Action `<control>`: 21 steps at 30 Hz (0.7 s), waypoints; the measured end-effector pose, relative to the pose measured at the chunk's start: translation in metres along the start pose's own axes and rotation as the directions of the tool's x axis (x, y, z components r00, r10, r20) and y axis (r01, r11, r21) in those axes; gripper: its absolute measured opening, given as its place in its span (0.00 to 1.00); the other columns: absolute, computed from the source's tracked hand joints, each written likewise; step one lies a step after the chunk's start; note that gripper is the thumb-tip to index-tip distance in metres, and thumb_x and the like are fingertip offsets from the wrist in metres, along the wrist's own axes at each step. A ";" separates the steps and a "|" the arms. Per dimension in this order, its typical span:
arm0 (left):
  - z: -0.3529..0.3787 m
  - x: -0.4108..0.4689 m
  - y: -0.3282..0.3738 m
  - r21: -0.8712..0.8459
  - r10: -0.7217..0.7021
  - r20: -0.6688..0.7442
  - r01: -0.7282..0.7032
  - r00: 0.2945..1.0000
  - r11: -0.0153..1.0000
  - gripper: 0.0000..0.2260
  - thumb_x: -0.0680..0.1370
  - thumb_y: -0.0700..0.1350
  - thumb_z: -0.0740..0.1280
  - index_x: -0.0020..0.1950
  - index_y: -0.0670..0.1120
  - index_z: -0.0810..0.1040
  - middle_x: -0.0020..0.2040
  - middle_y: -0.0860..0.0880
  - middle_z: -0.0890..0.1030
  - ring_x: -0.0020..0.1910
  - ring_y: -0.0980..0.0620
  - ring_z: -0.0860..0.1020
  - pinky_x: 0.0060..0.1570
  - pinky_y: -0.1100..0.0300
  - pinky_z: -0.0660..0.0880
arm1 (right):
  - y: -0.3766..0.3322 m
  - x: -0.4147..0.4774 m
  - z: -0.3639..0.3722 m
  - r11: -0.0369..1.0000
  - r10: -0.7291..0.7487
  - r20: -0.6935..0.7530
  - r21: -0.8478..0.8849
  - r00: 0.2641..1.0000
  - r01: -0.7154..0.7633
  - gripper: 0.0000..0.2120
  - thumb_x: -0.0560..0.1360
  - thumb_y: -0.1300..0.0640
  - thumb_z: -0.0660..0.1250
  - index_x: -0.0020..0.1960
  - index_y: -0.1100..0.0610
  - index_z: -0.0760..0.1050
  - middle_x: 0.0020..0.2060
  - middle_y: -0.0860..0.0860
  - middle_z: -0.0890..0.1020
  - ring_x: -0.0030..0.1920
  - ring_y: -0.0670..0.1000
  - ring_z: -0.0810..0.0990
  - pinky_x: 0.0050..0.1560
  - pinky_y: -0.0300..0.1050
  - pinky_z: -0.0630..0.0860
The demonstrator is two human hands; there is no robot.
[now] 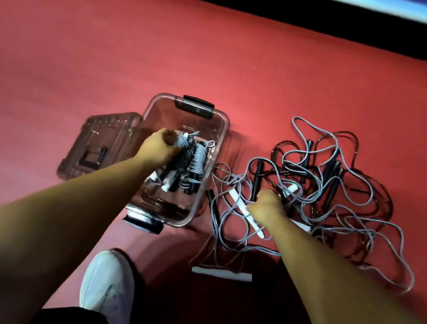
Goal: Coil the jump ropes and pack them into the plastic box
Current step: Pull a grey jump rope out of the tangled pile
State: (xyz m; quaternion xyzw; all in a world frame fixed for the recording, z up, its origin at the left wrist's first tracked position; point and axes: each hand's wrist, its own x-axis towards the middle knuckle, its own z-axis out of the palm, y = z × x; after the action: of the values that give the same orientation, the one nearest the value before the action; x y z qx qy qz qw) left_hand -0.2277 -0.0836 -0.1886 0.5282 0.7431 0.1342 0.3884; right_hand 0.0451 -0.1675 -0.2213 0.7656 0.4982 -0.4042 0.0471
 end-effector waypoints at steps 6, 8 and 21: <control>-0.014 -0.016 0.031 0.145 0.100 -0.130 -0.081 0.986 0.986 0.08 0.78 0.40 0.64 0.56 0.41 0.78 0.54 0.42 0.82 0.55 0.42 0.79 0.55 0.56 0.72 | 0.000 -0.009 -0.028 0.998 -0.070 -0.028 0.002 0.997 0.070 0.05 0.72 0.64 0.66 0.43 0.64 0.80 0.41 0.60 0.82 0.44 0.58 0.81 0.42 0.43 0.75; -0.021 -0.026 0.049 0.141 0.160 -0.120 -0.143 0.980 0.980 0.06 0.77 0.38 0.63 0.51 0.43 0.78 0.49 0.44 0.82 0.50 0.44 0.78 0.51 0.58 0.71 | -0.009 -0.021 -0.050 0.977 -0.171 -0.028 0.122 0.985 0.173 0.06 0.71 0.69 0.66 0.42 0.69 0.81 0.39 0.63 0.83 0.40 0.57 0.81 0.44 0.48 0.78; -0.067 -0.191 0.240 -0.425 0.600 0.565 -0.423 0.566 0.800 0.18 0.73 0.49 0.74 0.61 0.50 0.78 0.61 0.47 0.82 0.62 0.52 0.78 0.63 0.60 0.73 | -0.079 -0.239 -0.265 0.481 -0.519 -0.154 0.760 0.841 0.437 0.07 0.76 0.68 0.62 0.40 0.60 0.72 0.27 0.53 0.73 0.19 0.44 0.63 0.22 0.33 0.57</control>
State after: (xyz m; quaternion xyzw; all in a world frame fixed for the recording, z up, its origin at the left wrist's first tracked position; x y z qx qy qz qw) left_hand -0.0853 -0.1415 0.0853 0.6812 0.3400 0.1296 0.6352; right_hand 0.0910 -0.1753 0.1413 0.5197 0.4663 -0.6101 -0.3744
